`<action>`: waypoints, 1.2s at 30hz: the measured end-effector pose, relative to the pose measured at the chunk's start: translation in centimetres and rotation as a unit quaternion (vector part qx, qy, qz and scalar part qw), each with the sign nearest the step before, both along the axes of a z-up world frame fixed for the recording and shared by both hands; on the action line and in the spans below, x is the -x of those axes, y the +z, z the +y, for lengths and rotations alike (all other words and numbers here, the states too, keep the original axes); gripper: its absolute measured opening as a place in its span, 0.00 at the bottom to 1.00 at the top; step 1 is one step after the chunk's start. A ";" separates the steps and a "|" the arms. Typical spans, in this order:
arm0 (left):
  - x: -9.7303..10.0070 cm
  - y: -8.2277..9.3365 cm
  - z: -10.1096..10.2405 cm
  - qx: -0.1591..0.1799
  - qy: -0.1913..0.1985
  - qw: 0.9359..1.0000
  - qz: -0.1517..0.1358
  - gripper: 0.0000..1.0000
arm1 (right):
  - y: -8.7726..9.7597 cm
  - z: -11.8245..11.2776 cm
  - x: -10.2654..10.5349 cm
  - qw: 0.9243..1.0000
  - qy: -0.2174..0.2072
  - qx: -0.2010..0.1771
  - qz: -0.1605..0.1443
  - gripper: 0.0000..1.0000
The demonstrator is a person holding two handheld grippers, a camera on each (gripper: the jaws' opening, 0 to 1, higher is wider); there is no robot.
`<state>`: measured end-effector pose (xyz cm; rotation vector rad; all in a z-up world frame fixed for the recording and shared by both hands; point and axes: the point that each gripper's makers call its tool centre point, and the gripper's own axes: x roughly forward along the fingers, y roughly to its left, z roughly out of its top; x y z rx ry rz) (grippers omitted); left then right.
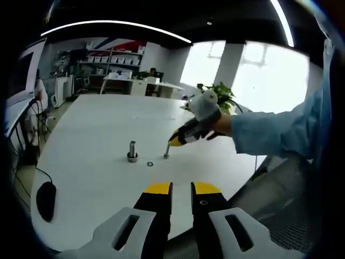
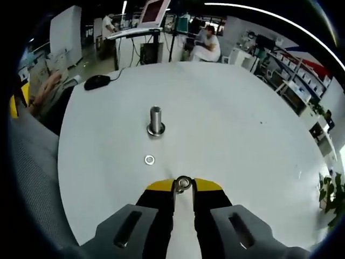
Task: Place the washer onto the threaded stud by aligning its center hole with the stud, sliding it down to the base, and recovering from edge contact or off-axis alignment until the washer reaches the visible bottom stop.
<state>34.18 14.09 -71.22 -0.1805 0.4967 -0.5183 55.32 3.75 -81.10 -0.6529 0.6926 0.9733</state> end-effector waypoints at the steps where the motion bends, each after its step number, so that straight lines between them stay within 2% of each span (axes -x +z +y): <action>1: 0.0 0.0 0.0 0.000 0.000 1.000 0.000 0.11 | 0.0 0.0 0.0 1.000 -0.001 -0.001 0.001 0.14; 13: 0.0 0.1 -0.1 0.000 0.000 1.000 0.000 0.11 | -0.4 0.0 -0.1 1.000 0.001 0.005 0.004 0.14; 36: 0.1 0.0 0.0 0.001 0.002 1.000 0.001 0.11 | 0.1 0.1 -0.2 1.000 -0.005 0.007 0.007 0.14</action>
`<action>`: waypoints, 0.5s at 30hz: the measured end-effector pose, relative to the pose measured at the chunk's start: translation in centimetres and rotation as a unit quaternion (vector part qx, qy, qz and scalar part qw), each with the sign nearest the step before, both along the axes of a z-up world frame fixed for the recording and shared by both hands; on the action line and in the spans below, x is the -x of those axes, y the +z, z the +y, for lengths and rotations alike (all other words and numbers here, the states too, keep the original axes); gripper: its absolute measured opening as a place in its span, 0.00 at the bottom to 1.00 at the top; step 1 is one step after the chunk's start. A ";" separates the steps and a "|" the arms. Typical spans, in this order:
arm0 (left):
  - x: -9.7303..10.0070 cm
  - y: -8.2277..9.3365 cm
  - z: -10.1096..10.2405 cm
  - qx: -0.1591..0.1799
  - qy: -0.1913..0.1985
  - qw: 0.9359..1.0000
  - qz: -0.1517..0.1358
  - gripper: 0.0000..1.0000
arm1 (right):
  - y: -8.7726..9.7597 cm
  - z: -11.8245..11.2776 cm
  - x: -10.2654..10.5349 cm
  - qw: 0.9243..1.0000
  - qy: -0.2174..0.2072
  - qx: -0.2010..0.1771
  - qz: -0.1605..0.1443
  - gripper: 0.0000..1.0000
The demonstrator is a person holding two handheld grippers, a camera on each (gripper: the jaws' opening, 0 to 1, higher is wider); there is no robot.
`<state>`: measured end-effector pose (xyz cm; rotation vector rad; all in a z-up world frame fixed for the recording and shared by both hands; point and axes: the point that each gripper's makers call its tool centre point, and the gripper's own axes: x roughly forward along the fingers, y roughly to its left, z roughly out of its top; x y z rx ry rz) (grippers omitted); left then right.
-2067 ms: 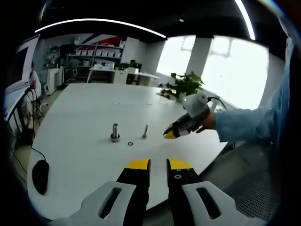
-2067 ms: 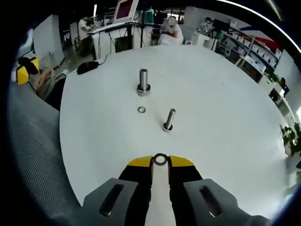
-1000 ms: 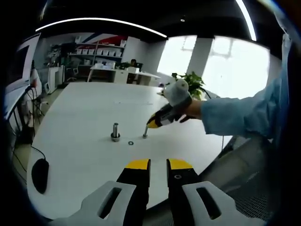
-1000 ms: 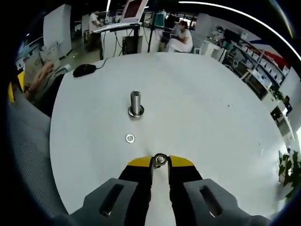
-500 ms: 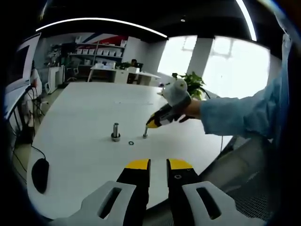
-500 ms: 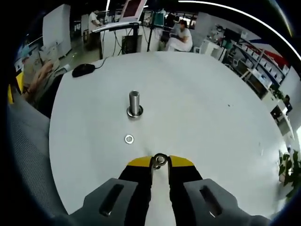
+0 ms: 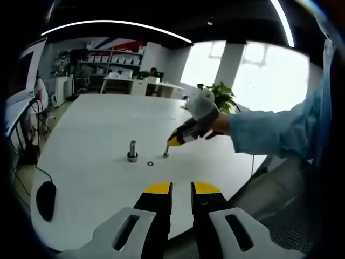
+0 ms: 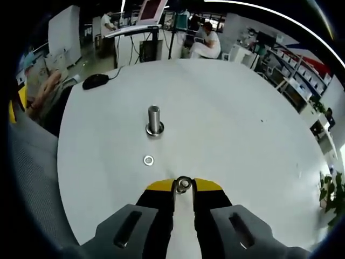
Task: Place the washer onto the threaded stud by aligning its center hole with the stud, sliding it down to the base, and recovering from edge contact or off-axis alignment until the washer reaches the visible bottom stop.
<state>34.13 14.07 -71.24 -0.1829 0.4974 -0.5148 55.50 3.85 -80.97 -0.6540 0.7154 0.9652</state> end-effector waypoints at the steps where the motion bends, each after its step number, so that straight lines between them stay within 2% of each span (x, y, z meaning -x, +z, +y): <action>1: 0.0 0.0 0.0 0.000 0.000 1.000 0.000 0.11 | 0.1 0.0 0.0 1.000 0.000 -0.002 0.000 0.14; 10: 0.0 0.0 0.0 0.001 -0.001 1.000 0.000 0.11 | -0.2 -0.2 -0.3 1.000 0.005 0.012 0.006 0.14; 15: -0.1 -0.1 0.0 0.001 -0.001 1.000 0.000 0.11 | -0.3 0.2 -0.4 0.999 0.015 0.027 0.021 0.14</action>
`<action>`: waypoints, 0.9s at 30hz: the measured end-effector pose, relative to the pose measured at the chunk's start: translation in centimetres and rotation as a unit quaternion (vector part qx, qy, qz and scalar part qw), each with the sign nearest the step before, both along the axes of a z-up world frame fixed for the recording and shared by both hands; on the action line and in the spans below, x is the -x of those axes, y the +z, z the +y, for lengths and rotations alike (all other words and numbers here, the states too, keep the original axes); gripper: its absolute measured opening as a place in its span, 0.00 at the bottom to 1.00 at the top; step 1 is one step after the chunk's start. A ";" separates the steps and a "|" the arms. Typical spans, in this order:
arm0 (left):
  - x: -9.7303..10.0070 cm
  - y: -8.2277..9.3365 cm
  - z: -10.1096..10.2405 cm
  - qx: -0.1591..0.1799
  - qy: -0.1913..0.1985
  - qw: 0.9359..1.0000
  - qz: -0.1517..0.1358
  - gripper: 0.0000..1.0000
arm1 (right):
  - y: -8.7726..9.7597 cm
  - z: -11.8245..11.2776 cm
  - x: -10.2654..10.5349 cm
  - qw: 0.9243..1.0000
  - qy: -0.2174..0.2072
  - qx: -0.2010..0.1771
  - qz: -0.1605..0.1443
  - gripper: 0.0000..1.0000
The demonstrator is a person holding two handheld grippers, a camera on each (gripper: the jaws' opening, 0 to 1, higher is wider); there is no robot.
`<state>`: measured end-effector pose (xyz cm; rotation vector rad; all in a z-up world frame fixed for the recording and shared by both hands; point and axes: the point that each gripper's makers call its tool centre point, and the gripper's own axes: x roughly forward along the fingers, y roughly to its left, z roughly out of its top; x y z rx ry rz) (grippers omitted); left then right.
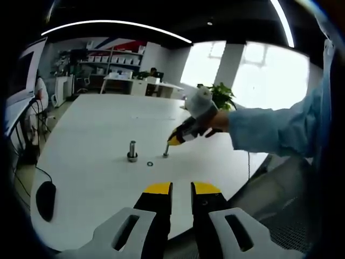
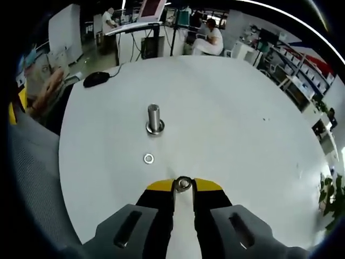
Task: Place the washer onto the threaded stud by aligning its center hole with the stud, sliding it down to the base, and recovering from edge contact or off-axis alignment until the washer reaches the visible bottom stop.
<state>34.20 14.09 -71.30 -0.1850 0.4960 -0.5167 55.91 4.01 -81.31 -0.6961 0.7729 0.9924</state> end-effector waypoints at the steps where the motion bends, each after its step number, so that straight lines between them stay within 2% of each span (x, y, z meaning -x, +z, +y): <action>1: 0.0 0.0 0.0 0.000 0.000 1.000 0.000 0.11 | 0.0 0.0 -0.1 1.000 0.001 0.003 0.001 0.14; 7: 0.0 -0.1 0.1 0.001 0.001 1.000 0.000 0.11 | -0.6 -0.1 0.0 1.000 0.006 0.018 0.018 0.14; 18: 0.0 -0.2 0.1 0.001 0.000 1.000 0.001 0.11 | -1.7 -0.9 0.8 0.999 -0.002 0.029 0.027 0.16; 27: 0.1 0.0 -0.1 0.001 0.000 1.000 0.001 0.11 | -2.7 -1.8 1.9 0.999 -0.028 0.016 0.044 0.16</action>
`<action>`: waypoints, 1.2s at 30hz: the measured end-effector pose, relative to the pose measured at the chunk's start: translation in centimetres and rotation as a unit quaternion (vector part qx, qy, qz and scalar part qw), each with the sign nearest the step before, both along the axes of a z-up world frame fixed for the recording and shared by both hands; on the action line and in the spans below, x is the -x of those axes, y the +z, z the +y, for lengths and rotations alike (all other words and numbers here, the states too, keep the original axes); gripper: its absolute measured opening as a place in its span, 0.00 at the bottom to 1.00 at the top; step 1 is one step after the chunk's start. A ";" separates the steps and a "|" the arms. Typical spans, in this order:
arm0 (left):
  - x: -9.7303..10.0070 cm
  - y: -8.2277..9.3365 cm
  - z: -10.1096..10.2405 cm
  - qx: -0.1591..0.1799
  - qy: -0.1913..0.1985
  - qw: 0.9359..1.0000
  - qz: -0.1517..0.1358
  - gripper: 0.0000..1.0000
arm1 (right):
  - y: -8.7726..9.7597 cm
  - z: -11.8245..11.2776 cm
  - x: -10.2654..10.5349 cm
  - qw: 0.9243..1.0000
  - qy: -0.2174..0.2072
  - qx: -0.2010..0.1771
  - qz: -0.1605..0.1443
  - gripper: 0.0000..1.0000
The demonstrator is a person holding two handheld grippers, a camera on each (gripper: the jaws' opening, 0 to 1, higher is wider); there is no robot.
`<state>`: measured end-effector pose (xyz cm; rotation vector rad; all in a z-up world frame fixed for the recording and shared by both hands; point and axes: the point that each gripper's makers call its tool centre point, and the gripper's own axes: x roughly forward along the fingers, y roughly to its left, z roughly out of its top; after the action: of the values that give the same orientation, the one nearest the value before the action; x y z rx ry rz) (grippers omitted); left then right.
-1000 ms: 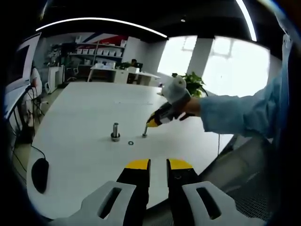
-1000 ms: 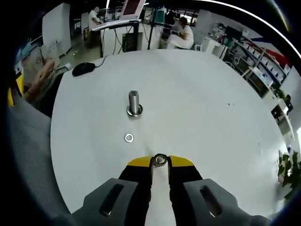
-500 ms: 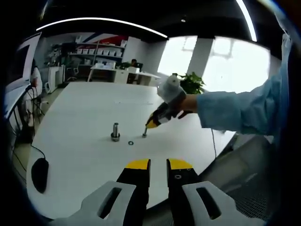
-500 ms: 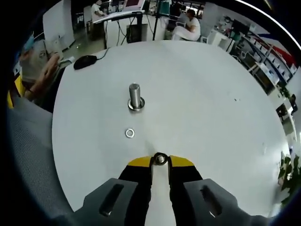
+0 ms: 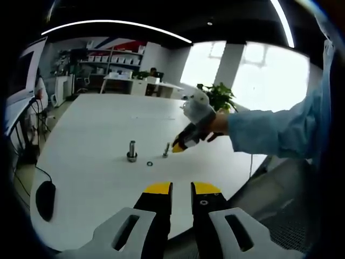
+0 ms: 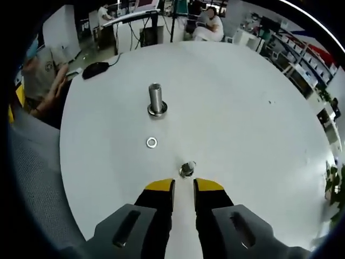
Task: Place the washer onto the threaded stud by aligning its center hole with the stud, sliding it down to the base, and recovering from edge contact or off-axis alignment until the washer reaches the visible bottom stop.
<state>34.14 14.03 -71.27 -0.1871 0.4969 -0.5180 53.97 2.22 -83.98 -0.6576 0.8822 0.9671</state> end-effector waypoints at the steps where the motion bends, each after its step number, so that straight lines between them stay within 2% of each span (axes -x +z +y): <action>1: 0.0 0.0 0.0 0.000 0.000 1.000 0.000 0.11 | -0.3 0.1 0.3 1.000 -0.003 -0.003 0.005 0.16; 7: 0.0 0.1 -0.1 0.000 -0.001 1.000 0.001 0.11 | -1.4 0.9 1.7 1.000 -0.002 -0.013 0.020 0.16; 12: 0.0 0.1 -0.2 0.000 -0.002 1.000 0.002 0.11 | -1.8 2.3 2.4 0.999 -0.012 -0.044 0.022 0.16; 18: 0.1 0.0 -0.2 -0.001 -0.004 1.000 0.004 0.11 | -2.4 4.2 3.2 0.997 0.000 -0.071 0.006 0.16; 25: 0.1 -0.1 -0.2 -0.002 -0.004 1.000 0.008 0.11 | -2.7 5.9 2.9 0.995 -0.002 -0.095 -0.003 0.16; 30: 0.1 -0.2 -0.2 -0.002 -0.003 1.000 0.011 0.11 | -2.6 6.6 2.3 0.995 0.001 -0.100 -0.015 0.16; 36: 0.1 -0.2 -0.1 -0.002 -0.003 1.000 0.012 0.11 | -3.3 6.9 2.1 0.995 0.001 -0.096 -0.010 0.16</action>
<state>33.99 13.89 -71.49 -0.1877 0.5227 -0.5205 51.87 9.16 -87.25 -0.5020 0.7605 1.0306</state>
